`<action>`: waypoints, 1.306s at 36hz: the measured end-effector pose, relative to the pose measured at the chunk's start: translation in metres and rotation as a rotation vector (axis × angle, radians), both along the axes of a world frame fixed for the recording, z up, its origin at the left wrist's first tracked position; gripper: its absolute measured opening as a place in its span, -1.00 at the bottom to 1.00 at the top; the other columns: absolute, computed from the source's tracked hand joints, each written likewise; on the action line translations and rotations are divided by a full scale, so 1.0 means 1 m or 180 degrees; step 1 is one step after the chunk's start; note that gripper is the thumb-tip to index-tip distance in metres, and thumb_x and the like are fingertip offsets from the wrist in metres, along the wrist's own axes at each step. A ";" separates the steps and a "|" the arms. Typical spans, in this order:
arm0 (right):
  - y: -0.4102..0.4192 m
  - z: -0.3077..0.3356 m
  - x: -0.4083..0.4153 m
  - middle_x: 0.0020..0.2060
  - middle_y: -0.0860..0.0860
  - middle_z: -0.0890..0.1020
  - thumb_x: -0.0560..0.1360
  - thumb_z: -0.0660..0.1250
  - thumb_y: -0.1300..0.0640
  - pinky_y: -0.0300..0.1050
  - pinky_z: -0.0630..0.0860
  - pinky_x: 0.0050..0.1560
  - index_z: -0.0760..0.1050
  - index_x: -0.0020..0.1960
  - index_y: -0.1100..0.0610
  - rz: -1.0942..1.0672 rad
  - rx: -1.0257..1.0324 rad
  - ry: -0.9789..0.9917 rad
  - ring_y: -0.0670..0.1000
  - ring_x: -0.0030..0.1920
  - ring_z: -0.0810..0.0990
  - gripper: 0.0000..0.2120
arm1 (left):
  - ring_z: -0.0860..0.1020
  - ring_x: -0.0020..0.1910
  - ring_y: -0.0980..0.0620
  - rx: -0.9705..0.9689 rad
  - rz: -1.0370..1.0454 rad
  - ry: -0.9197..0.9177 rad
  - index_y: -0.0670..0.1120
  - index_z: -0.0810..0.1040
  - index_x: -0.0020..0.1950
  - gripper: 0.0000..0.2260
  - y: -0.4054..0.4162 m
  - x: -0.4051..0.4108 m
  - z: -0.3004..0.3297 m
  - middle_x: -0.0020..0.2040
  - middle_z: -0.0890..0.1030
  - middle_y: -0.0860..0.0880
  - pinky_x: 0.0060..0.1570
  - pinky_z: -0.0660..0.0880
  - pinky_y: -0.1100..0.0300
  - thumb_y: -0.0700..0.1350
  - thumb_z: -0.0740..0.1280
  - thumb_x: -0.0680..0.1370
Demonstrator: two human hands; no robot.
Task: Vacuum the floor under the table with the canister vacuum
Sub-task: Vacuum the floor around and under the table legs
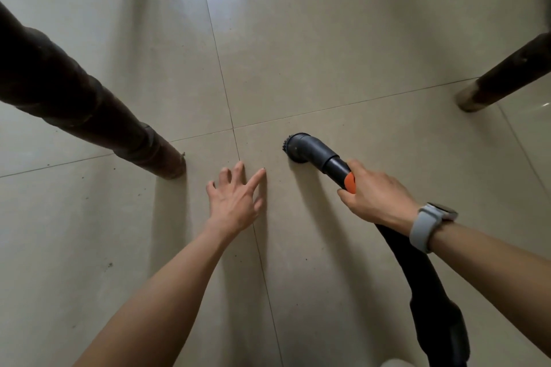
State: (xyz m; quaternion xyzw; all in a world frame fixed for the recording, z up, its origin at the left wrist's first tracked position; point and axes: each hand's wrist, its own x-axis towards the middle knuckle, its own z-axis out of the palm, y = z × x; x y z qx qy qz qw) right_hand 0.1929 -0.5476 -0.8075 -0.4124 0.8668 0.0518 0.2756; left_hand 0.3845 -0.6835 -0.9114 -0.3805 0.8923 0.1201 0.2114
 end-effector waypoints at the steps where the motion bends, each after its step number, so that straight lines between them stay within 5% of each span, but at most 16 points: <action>1: 0.000 0.001 0.001 -0.12 0.07 0.51 0.54 0.20 -0.03 -0.08 0.38 -0.17 0.24 0.32 0.06 0.0003 -0.0015 0.0000 0.14 -0.17 0.45 -0.61 | 0.07 0.43 -0.19 -0.0003 0.0003 -0.0028 0.26 -0.02 0.51 -0.44 -0.001 -0.002 0.001 0.50 0.02 -0.10 0.29 0.24 -0.19 0.20 0.14 0.57; 14: 0.005 0.002 0.010 0.08 0.15 0.59 0.54 0.20 -0.06 -0.04 0.42 -0.11 0.21 0.36 0.00 0.0487 0.0052 0.0159 0.22 0.03 0.58 -0.57 | -0.27 0.52 -0.24 0.0273 -0.0191 -0.0094 0.28 -0.17 0.52 -0.45 0.015 0.012 -0.003 0.56 -0.26 -0.10 0.42 -0.10 -0.32 0.23 0.03 0.60; 19: -0.005 0.004 0.013 0.03 0.17 0.60 0.52 0.21 -0.01 -0.07 0.39 -0.15 0.27 0.28 0.06 0.0351 0.0034 0.0003 0.22 -0.01 0.58 -0.63 | -0.24 0.53 -0.19 0.0311 -0.0131 0.0086 0.26 -0.07 0.53 -0.49 0.014 0.016 -0.004 0.58 -0.20 -0.08 0.45 -0.11 -0.25 0.18 0.04 0.62; 23: 0.006 0.004 0.035 -0.16 0.03 0.55 0.51 0.21 -0.03 -0.13 0.43 -0.22 0.30 0.23 -0.01 0.0478 0.0150 -0.0477 0.10 -0.25 0.54 -0.69 | -0.17 0.55 -0.12 0.0226 -0.0099 0.0277 0.21 -0.02 0.55 -0.49 0.012 0.028 -0.008 0.58 -0.12 -0.07 0.49 -0.07 -0.14 0.11 0.09 0.63; 31: 0.007 0.005 -0.007 0.00 0.18 0.61 0.52 0.21 -0.03 -0.08 0.39 -0.14 0.28 0.27 0.06 -0.0049 0.0105 0.0187 0.22 -0.03 0.59 -0.63 | -0.13 0.56 -0.10 0.0301 0.0163 0.0540 0.13 0.06 0.56 -0.49 0.017 0.034 -0.010 0.59 -0.06 -0.07 0.50 -0.07 -0.10 0.09 0.12 0.63; 37: 0.022 0.008 0.044 0.04 0.12 0.60 0.51 0.22 -0.02 -0.10 0.42 -0.14 0.28 0.30 0.02 0.0405 0.0122 -0.0524 0.18 -0.07 0.57 -0.61 | 0.04 0.55 -0.13 0.0179 0.0207 0.0774 0.01 0.22 0.53 -0.49 0.034 0.050 -0.011 0.56 0.13 -0.11 0.46 0.06 -0.13 0.02 0.22 0.60; 41: 0.020 0.014 0.026 -0.07 0.06 0.63 0.48 0.30 -0.01 -0.18 0.48 -0.30 0.35 0.27 -0.01 -0.0003 -0.0052 -0.0909 0.00 -0.40 0.53 -0.62 | 0.17 0.51 -0.18 0.0099 0.0266 0.0811 -0.04 0.32 0.49 -0.47 0.045 0.061 -0.016 0.51 0.26 -0.15 0.42 0.19 -0.17 0.00 0.33 0.54; 44: 0.017 0.024 -0.006 -0.21 0.05 0.62 0.44 0.38 0.05 -0.18 0.53 -0.43 0.39 0.16 0.04 -0.0806 -0.0500 -0.1025 0.02 -0.44 0.61 -0.67 | 0.19 0.50 -0.20 0.0096 0.0259 0.0819 -0.07 0.33 0.48 -0.46 0.046 0.061 -0.017 0.50 0.27 -0.16 0.40 0.21 -0.19 -0.01 0.35 0.53; 47: 0.019 0.039 -0.029 -0.13 0.09 0.58 0.44 0.45 0.14 -0.14 0.55 -0.41 0.30 0.27 0.06 -0.1590 -0.0992 -0.1670 0.04 -0.42 0.60 -0.52 | 0.05 0.54 -0.15 0.0253 0.0299 0.0768 -0.04 0.22 0.54 -0.47 0.043 0.059 -0.015 0.56 0.13 -0.12 0.46 0.07 -0.13 0.03 0.25 0.59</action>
